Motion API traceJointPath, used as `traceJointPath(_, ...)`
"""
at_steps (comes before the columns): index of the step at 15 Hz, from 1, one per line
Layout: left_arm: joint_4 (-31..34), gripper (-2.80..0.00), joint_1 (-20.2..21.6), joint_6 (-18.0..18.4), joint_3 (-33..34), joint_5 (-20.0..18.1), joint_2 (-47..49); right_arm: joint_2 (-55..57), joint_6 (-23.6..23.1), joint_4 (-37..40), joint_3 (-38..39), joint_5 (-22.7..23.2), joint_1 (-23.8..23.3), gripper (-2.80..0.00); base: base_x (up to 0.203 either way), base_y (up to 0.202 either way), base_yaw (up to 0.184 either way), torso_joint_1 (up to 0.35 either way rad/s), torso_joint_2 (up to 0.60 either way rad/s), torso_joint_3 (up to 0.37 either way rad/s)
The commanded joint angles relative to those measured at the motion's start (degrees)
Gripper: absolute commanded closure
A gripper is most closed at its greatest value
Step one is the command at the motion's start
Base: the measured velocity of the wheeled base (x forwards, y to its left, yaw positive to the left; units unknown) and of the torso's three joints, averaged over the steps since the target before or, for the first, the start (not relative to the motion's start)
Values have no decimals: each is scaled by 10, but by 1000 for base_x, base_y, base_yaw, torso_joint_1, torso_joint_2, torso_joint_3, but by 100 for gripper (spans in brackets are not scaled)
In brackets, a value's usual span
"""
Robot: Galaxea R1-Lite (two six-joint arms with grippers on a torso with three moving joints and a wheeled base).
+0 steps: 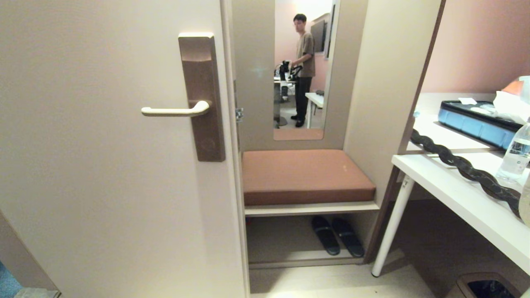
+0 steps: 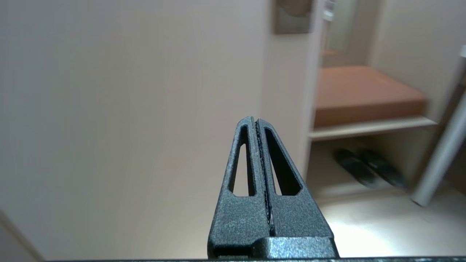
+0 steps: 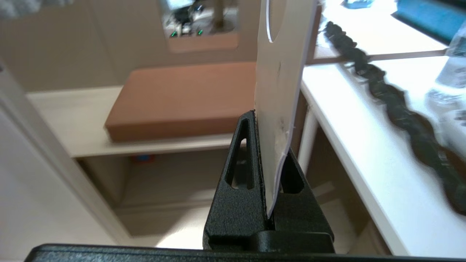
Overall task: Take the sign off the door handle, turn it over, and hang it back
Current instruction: Hand it to the other hand
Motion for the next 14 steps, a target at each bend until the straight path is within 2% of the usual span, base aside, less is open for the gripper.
traceJointPath(1, -3, 0, -24, -2, -45, -15, 110, 21, -1, -2, -3, 28, 0, 0, 0, 0, 0, 0, 0, 0)
traceJointPath(5, -50, 0, -129, -35, -115, -30, 274, 35, -1, -26, -10, 114, 0, 0, 0, 0, 0, 0, 0, 0)
traceJointPath(8, -114, 0, -175, -70, -164, -43, 398, 60, -1, -32, -24, 134, 0, 0, 0, 0, 0, 0, 0, 0)
traceJointPath(10, -147, 0, -187, -92, -201, -94, 459, 83, 1, -39, -39, 148, 0, 0, 0, 0, 0, 0, 0, 0)
traceJointPath(12, -158, 0, -191, -103, -226, -160, 497, 112, 1, -85, -44, 169, 0, 0, 0, 0, 0, 0, 0, 0)
traceJointPath(14, -160, 0, -191, -108, -241, -194, 517, 137, -2, -117, -51, 210, 0, 0, 0, 0, 0, 0, 0, 0)
